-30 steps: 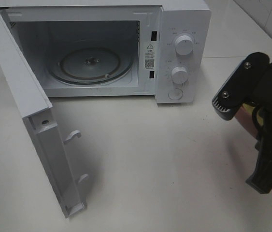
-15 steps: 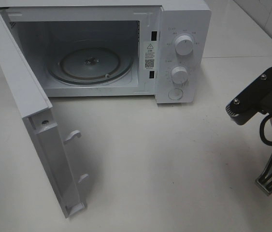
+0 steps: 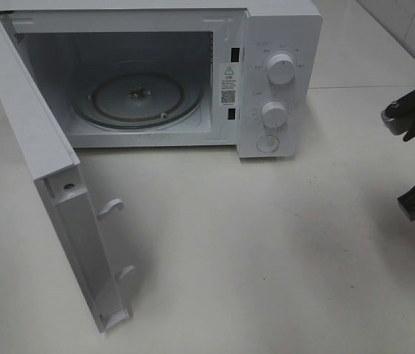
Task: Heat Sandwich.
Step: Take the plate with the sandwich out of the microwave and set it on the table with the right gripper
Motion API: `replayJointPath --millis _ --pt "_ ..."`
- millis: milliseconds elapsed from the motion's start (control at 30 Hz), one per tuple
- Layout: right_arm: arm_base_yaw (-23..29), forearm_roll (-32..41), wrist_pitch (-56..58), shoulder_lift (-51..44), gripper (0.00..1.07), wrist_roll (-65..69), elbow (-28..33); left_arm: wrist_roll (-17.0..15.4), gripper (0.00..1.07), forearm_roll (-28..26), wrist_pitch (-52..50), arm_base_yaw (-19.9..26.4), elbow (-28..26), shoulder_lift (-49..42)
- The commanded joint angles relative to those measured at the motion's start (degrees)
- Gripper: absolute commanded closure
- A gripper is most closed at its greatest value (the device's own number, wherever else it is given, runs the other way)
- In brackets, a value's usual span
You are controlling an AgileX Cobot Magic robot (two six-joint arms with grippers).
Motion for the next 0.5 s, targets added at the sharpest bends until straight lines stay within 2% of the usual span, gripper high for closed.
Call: replayJointPath --millis 33,500 --pt "-3.7 -2.5 -0.7 3.3 1.07 -0.1 -2.2 -0.2 0.30 0.0 -0.7 0.1 0.2 -1.0" --pt "-11.3 -2.9 -7.2 13.6 1.07 0.3 -4.5 -0.2 0.30 0.0 -0.7 0.1 0.2 -1.0"
